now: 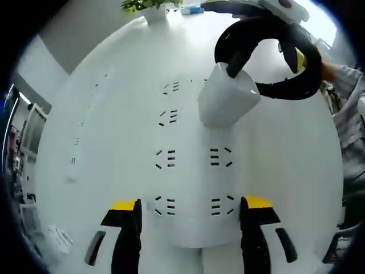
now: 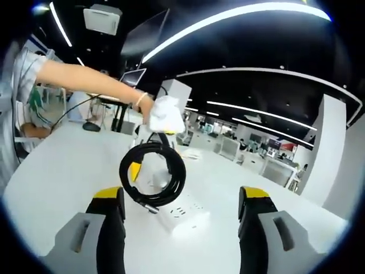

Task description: Straighten the power strip on the desk, plug the charger into it

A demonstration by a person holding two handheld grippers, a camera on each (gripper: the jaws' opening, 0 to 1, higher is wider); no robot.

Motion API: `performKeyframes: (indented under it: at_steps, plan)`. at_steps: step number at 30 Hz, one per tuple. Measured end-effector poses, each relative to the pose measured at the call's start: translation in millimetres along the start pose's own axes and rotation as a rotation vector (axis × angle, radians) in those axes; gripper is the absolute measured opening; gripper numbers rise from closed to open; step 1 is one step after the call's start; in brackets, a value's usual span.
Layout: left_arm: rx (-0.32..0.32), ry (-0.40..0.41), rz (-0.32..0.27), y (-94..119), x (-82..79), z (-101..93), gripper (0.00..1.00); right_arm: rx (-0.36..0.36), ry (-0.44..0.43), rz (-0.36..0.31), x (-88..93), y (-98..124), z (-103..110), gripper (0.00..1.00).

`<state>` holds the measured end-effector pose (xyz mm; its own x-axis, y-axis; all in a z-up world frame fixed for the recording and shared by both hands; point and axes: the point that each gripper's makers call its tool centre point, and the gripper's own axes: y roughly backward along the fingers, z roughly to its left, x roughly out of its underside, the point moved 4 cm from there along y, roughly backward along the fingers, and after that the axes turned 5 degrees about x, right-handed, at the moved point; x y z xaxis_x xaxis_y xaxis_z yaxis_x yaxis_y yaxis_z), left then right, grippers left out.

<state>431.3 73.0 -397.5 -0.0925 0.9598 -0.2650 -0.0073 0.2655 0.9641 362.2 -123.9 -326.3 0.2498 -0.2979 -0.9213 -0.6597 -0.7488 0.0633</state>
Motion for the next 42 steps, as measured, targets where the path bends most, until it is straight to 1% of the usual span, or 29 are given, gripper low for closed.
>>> performKeyframes:
  at_steps: [2,7,9,11,14,17,19,21,23,25,29,34,38,40,42]
  plan:
    - [-0.004,0.002,0.013,0,-0.6,1.2,0.65,0.0,0.002,-0.001,-0.3,0,1,0.81]
    - [-0.004,0.005,0.022,0,-0.3,0.9,0.64,-0.016,0.006,0.002,0.6,-3,6,0.81]
    - [-0.004,0.007,0.039,0,1.3,1.2,0.64,-0.032,0.013,0.014,1.5,-8,7,0.8]
    - [-0.004,0.008,0.063,0,1.7,-3.3,0.64,-0.044,0.03,0.025,1.4,-11,7,0.8]
    - [-0.002,0.008,0.08,1,2.1,-3.2,0.64,-0.059,0.04,0.032,-1.5,-16,2,0.79]
    - [-0.002,0.011,0.079,0,2.6,-7.6,0.63,-0.077,0.033,0.028,-6.3,-21,-6,0.76]
    - [-0.002,0.012,0.076,-1,2.6,-12.3,0.63,-0.091,0.043,0.037,-7.6,-26,-11,0.76]
    - [-0.001,0.014,0.081,-3,1.7,-15.2,0.63,-0.106,0.051,0.061,-6.4,-32,-17,0.75]
    - [-0.001,0.015,0.087,-3,1.4,-16.6,0.63,-0.152,0.082,0.108,-1.7,-37,-17,0.75]
    - [-0.001,0.016,0.088,-4,1.4,-17.4,0.64,-0.169,0.11,0.14,0.3,-44,-18,0.75]
    - [0.005,0.017,0.085,-4,1.3,-18.3,0.64,-0.233,0.145,0.15,-3.2,-57,-9,0.75]
    - [0.007,0.018,0.076,-4,0.8,-17.0,0.64,-0.279,0.169,0.155,-7.0,-70,-3,0.73]
    - [0.007,0.019,0.075,-5,0.3,-16.0,0.64,-0.323,0.199,0.175,-3.5,-76,1,0.73]
    - [0.006,0.02,0.08,-5,-0.2,-15.8,0.64,-0.347,0.212,0.195,-1.7,-78,2,0.73]
    - [0.006,0.021,0.089,-5,-0.6,-15.5,0.64,-0.371,0.221,0.201,-2.7,-80,3,0.72]
